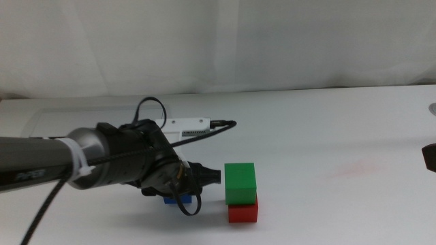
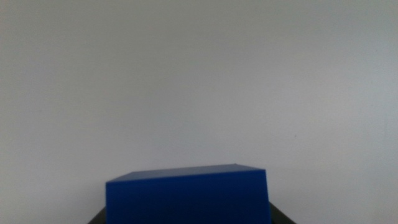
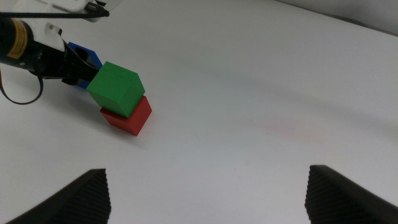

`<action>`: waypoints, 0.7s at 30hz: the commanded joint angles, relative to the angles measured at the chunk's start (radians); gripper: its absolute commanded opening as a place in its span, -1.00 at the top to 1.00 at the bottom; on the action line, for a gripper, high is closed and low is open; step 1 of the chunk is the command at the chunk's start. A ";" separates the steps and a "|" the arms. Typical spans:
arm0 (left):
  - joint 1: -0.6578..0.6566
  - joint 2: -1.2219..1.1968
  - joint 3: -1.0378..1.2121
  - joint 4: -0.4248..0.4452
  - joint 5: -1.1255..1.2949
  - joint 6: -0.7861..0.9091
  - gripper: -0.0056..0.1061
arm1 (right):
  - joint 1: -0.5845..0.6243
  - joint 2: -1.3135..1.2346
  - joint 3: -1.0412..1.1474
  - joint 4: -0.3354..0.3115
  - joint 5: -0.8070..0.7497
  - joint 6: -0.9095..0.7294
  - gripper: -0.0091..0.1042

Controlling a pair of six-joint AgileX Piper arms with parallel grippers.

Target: Stack red cubes first, then green, then blue cubes in a specific spot.

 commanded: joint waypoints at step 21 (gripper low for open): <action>-0.314 -0.323 -0.365 -0.070 0.426 -0.053 0.95 | -0.007 -0.002 0.005 0.000 -0.019 -0.010 -0.65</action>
